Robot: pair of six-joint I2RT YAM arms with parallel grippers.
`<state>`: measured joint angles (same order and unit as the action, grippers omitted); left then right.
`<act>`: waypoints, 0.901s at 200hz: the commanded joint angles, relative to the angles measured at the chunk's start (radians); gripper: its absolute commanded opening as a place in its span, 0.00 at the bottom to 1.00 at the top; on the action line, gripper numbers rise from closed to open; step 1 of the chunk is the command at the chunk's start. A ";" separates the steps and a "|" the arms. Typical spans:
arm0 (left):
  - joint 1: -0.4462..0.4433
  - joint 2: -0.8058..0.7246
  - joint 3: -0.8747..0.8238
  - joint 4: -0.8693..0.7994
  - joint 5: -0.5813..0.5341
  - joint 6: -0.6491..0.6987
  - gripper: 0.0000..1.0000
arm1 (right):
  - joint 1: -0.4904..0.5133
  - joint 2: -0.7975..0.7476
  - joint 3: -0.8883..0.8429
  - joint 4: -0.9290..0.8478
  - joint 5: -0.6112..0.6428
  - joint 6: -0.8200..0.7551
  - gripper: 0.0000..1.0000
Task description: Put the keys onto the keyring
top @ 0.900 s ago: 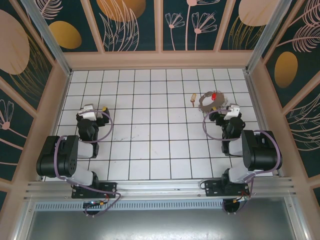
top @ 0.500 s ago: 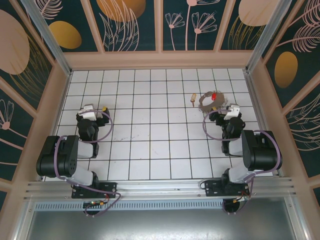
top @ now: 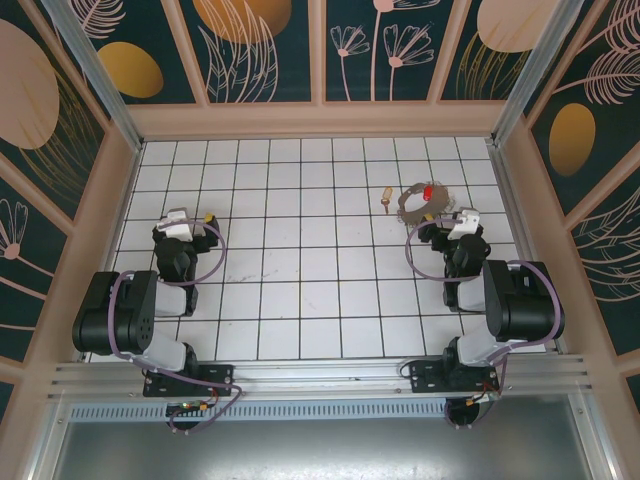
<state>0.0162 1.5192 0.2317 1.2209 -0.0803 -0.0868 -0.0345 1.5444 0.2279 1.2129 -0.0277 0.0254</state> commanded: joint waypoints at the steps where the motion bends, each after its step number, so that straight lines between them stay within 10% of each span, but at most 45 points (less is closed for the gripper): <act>1: -0.005 -0.061 0.067 -0.116 0.040 0.023 0.99 | -0.029 -0.068 0.090 -0.161 -0.032 0.015 0.99; 64: -0.007 -0.429 0.263 -0.688 0.019 -0.176 0.99 | -0.061 -0.369 0.369 -0.745 0.092 0.191 0.99; 107: -0.007 -0.449 0.562 -1.258 -0.089 -0.265 0.99 | -0.092 -0.276 0.632 -1.059 -0.145 0.147 0.83; 148: -0.005 -0.404 0.427 -1.051 0.348 -0.427 0.99 | 0.012 -0.007 0.863 -1.265 -0.297 0.033 0.69; 180: -0.007 -0.258 0.510 -1.155 0.383 -0.391 0.99 | 0.100 0.176 1.023 -1.412 -0.251 0.043 0.69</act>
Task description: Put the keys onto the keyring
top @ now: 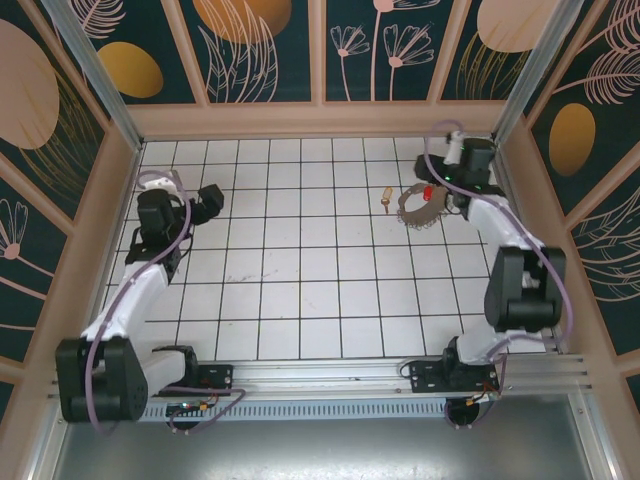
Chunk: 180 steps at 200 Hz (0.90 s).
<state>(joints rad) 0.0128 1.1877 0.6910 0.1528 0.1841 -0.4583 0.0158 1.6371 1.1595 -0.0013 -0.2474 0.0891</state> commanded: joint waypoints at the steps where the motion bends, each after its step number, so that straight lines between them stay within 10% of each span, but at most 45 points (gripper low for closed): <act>1: -0.003 0.075 0.052 -0.091 0.118 -0.020 0.99 | 0.051 0.089 0.093 -0.201 -0.028 -0.020 0.69; 102: -0.012 0.141 -0.021 -0.010 0.195 -0.111 0.99 | 0.143 0.570 0.533 -0.483 0.088 -0.146 0.50; 180: -0.036 0.171 -0.024 0.014 0.212 -0.131 0.99 | 0.106 0.456 0.451 -0.530 0.050 -0.146 0.50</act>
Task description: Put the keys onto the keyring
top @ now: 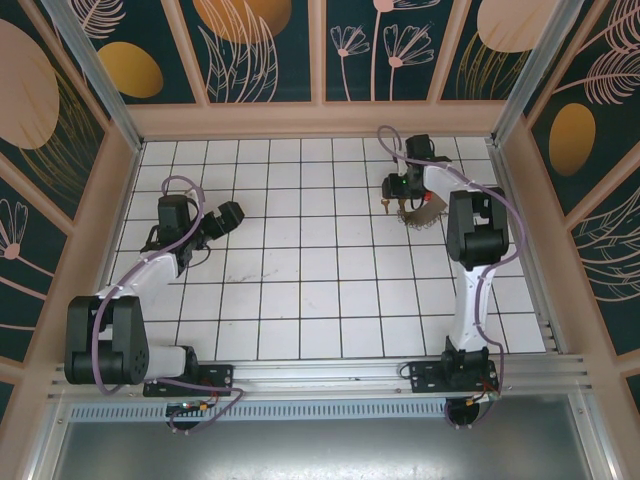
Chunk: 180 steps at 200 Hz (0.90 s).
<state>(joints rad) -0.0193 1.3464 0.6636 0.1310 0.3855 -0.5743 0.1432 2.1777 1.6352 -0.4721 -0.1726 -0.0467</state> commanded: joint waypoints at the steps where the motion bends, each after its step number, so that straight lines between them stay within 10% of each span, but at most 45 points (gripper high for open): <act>1: -0.004 0.013 0.005 0.036 0.011 -0.015 0.99 | -0.022 -0.085 -0.026 -0.060 -0.027 -0.010 0.50; 74: -0.004 0.013 -0.002 0.014 -0.039 -0.031 0.99 | -0.004 -0.066 -0.039 -0.163 0.097 0.121 0.48; 180: -0.004 -0.073 -0.034 -0.010 -0.162 -0.084 0.99 | 0.021 -0.164 -0.270 -0.124 -0.066 0.049 0.56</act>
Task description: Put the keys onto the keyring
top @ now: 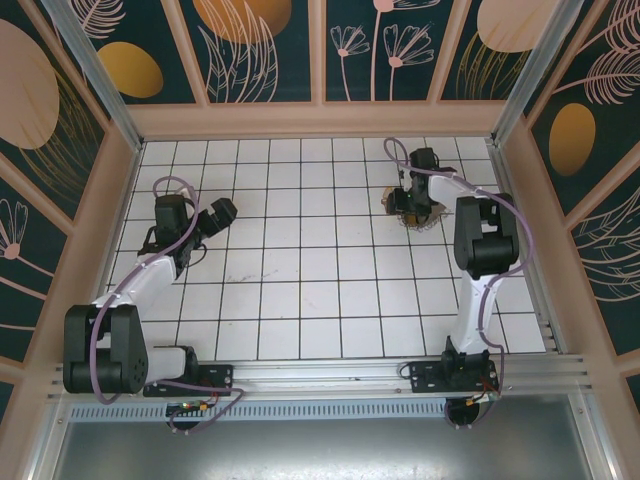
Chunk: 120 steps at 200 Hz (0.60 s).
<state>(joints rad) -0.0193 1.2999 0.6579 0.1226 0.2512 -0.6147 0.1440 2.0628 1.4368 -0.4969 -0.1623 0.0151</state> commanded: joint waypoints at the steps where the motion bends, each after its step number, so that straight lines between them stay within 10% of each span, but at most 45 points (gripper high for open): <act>1: -0.004 -0.028 -0.029 -0.002 -0.028 -0.046 0.99 | 0.021 -0.050 -0.073 -0.101 -0.080 -0.014 0.56; 120: -0.004 -0.108 -0.012 -0.097 -0.191 0.076 0.99 | 0.433 -0.150 -0.287 0.022 -0.248 0.112 0.58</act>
<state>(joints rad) -0.0193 1.2301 0.6399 0.0673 0.1375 -0.5991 0.4217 1.8782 1.1706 -0.4740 -0.3241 0.0517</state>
